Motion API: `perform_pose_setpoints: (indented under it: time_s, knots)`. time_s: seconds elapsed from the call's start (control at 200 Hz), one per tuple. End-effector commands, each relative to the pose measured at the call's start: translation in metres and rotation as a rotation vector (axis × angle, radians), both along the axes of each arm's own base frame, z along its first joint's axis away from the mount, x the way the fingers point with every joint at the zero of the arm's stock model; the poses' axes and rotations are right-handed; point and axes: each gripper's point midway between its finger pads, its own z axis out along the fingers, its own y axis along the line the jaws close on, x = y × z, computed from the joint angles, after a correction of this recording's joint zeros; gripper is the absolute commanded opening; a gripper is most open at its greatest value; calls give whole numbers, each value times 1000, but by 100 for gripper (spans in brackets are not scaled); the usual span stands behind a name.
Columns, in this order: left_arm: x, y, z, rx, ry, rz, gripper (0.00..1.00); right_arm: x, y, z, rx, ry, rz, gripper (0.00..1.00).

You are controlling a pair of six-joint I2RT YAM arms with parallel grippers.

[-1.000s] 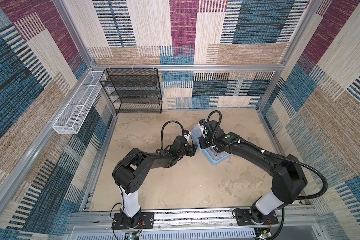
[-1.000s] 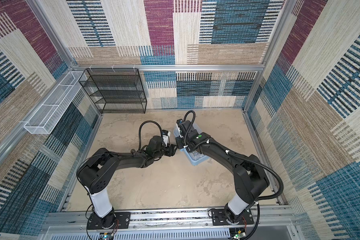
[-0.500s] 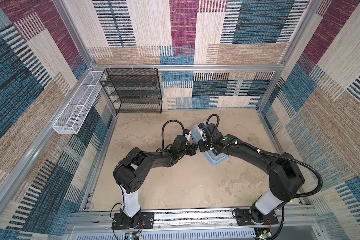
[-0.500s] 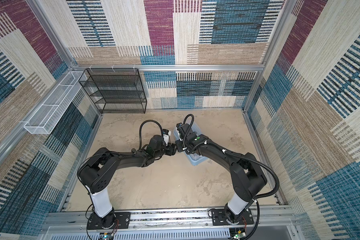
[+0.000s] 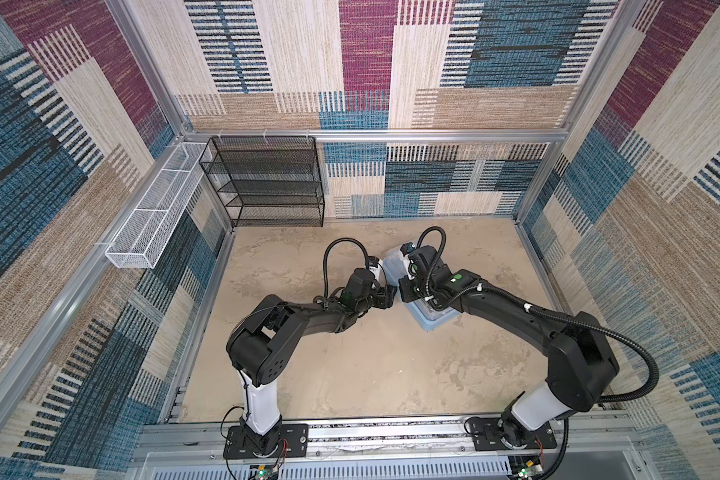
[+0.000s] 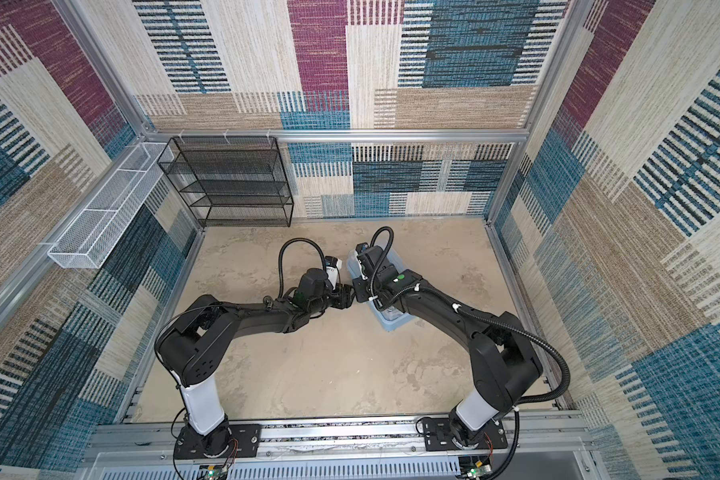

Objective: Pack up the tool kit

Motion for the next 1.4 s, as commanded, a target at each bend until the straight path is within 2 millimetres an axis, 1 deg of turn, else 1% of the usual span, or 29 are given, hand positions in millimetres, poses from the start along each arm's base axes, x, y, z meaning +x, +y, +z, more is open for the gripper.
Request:
perform_pose_setpoints:
  time_s: [0.0,0.075,0.15,0.275,0.506,0.611,0.761,0.957,1.077,1.307,1.392]
  knots:
    - [2,-6,8,-37,-11,-9,68,5,3,22,61,-62,-20,1]
    - [2,-6,7,-36,-9,-10,67,8,-3,36,56,-109,-42,2]
    - [2,-6,7,-36,-7,-8,67,11,-11,42,27,-139,-60,2]
    - [2,-7,7,-39,-5,-8,67,17,-18,36,2,-134,-60,4]
    - [3,-7,8,-40,-4,-7,67,29,-35,34,44,-149,-78,8]
    - [4,-6,7,-40,-1,-1,67,33,-37,32,77,-140,-70,10]
    - [4,-6,5,-39,5,2,67,34,-36,14,94,-91,-46,15]
    - [4,-7,3,-44,13,4,67,29,-38,-7,101,-35,-34,19]
    - [4,-8,2,-52,21,8,67,24,-41,-18,109,-4,-31,19]
    - [5,-12,2,-75,34,3,66,4,-38,-40,138,70,-3,16]
    - [5,-15,0,-86,47,-2,65,0,-39,-44,147,81,-5,15]
